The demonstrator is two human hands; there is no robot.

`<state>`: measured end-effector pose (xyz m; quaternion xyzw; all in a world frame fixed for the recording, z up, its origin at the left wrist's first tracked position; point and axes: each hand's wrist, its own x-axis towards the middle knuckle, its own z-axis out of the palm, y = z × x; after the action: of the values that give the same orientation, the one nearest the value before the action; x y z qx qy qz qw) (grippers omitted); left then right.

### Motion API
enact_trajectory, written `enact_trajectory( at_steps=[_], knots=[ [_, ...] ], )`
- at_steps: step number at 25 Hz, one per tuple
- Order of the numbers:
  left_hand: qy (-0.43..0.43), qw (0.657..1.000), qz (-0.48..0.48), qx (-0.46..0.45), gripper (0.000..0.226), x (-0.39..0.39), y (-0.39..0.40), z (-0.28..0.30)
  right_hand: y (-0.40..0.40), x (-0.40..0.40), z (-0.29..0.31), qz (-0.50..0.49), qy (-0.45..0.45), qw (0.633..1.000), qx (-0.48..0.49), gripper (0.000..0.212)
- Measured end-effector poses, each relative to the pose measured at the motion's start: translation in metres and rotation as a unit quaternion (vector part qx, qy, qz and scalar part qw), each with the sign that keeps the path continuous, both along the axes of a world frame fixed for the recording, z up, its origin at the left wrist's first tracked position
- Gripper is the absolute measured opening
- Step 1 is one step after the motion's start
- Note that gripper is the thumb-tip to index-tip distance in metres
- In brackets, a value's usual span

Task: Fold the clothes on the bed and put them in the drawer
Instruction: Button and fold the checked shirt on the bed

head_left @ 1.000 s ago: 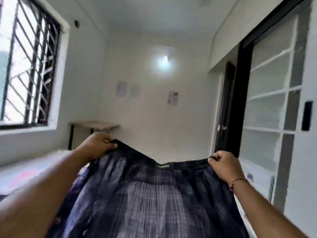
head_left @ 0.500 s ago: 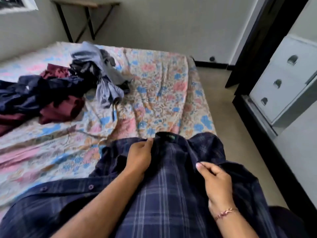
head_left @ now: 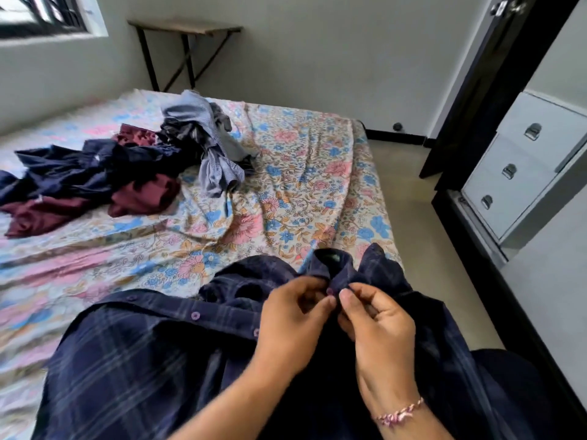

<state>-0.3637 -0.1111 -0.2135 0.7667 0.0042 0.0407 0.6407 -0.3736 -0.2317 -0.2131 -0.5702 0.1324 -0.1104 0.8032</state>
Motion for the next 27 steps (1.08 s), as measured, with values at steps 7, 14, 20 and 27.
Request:
enact_trajectory(
  at_steps=[7, 14, 20, 27],
  knots=[
    [-0.018, 0.994, 0.102, -0.027, 0.011, 0.011, -0.007, -0.02, 0.006, 0.01, -0.025, -0.019, -0.018, 1.0, 0.014, 0.021],
    [-0.012, 0.989, 0.147, -0.009, 0.014, 0.007, -0.001, -0.023, 0.009, 0.003, -0.03, -0.04, -0.088, 0.975, -0.198, 0.032],
    [0.005, 0.992, 0.122, -0.024, 0.009, 0.016, 0.002, -0.029, 0.018, 0.011, -0.036, -0.019, -0.101, 0.978, -0.179, 0.029],
    [0.024, 0.989, 0.103, -0.105, 0.009, 0.02, 0.007, -0.034, 0.024, 0.023, -0.031, 0.007, -0.066, 0.995, -0.07, 0.013]
  ],
)
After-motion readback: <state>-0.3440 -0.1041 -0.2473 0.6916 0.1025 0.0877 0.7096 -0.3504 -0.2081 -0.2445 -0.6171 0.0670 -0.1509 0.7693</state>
